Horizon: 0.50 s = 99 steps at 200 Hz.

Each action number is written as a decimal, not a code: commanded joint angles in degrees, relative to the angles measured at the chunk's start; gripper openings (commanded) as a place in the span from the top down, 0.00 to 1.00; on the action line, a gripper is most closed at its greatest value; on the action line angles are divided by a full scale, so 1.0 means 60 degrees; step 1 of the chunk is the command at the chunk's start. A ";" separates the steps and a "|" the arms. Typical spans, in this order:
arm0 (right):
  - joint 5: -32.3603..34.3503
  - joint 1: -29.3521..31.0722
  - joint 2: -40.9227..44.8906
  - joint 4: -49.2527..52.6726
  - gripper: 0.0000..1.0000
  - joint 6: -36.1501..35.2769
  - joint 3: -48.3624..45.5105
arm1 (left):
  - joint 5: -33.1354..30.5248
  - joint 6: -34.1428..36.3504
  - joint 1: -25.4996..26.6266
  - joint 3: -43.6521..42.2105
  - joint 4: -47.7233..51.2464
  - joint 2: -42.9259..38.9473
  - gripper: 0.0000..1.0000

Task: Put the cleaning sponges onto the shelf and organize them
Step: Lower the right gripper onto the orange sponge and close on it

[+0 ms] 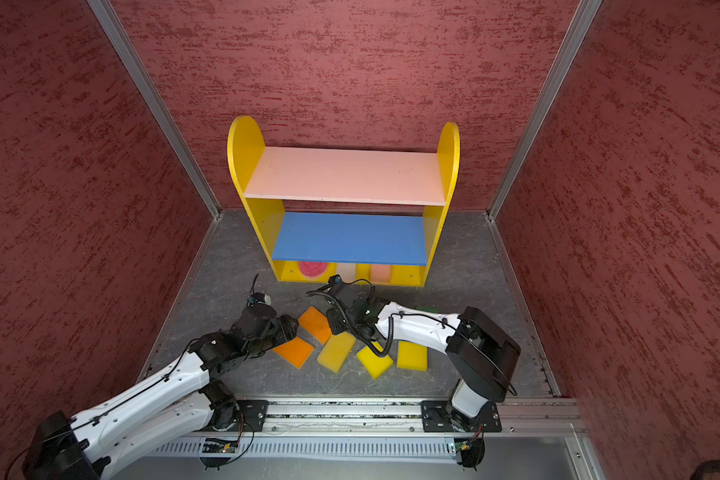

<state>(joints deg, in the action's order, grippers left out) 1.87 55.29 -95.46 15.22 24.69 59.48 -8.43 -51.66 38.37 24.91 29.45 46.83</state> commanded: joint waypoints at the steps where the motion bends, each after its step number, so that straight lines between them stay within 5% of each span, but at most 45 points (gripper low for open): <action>1: -0.0688 -0.0031 -0.0482 -0.0237 0.57 -0.0785 0.0432 | 0.0130 -0.0346 -0.0122 -0.0179 0.0336 -0.0296 0.26; 67: -0.1617 -0.0220 -0.1468 -0.0402 0.56 -0.0965 0.0611 | 0.0193 -0.0415 -0.0512 -0.0547 0.0672 -0.1103 0.26; 99: -0.1747 -0.0307 -0.1908 -0.0484 0.65 -0.0943 0.0777 | 0.0381 -0.0252 -0.0736 -0.0517 0.0524 -0.0915 0.26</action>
<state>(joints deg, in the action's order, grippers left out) -6.31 53.91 -104.95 13.52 19.77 62.52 -7.31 -53.74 35.07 22.26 32.56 40.88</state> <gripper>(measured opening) 0.389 0.736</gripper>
